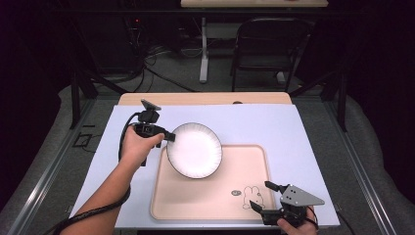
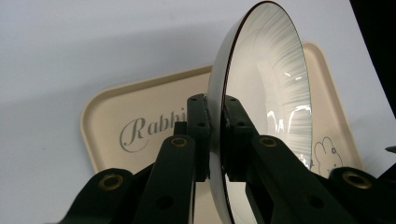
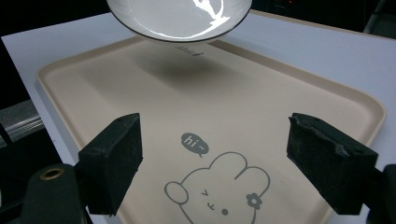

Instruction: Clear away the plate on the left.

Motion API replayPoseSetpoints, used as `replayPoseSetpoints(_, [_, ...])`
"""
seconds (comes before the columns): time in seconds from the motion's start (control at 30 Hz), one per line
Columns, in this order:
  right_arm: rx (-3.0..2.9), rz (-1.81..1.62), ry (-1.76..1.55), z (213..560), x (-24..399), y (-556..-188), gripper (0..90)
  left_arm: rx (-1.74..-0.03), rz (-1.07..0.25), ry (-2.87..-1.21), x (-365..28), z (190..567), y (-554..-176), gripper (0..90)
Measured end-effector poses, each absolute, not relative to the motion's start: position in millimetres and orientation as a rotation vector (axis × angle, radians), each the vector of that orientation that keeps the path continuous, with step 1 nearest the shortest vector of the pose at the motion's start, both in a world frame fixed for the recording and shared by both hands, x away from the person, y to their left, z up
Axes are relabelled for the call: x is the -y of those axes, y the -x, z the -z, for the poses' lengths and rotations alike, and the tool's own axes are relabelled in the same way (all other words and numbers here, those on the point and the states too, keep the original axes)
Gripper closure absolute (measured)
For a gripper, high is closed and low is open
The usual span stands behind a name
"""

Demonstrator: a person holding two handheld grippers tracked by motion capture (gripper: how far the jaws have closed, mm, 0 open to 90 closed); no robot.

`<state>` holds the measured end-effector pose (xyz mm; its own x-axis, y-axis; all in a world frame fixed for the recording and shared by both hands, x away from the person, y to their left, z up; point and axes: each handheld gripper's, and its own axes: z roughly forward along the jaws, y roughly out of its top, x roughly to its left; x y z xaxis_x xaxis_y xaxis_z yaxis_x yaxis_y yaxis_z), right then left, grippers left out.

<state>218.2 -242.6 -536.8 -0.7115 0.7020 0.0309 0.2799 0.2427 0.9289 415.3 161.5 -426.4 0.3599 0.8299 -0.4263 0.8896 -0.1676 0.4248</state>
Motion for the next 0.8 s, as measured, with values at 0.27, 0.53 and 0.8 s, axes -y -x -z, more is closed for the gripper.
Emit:
replayPoseSetpoints(0.27, [-2.13,-1.464,-0.9,537,243,-218,17.8,-1.455,0.154,-2.031,-149,429,-414,83.4])
replayPoseSetpoints(0.53, [-2.129,-1.465,-0.9,537,243,-218,17.8,-1.429,0.187,-2.049,-136,436,-411,83.3])
replayPoseSetpoints(0.8, [-2.129,-1.462,-0.899,536,243,-218,17.8,-1.39,0.215,-2.086,-124,442,-403,83.2])
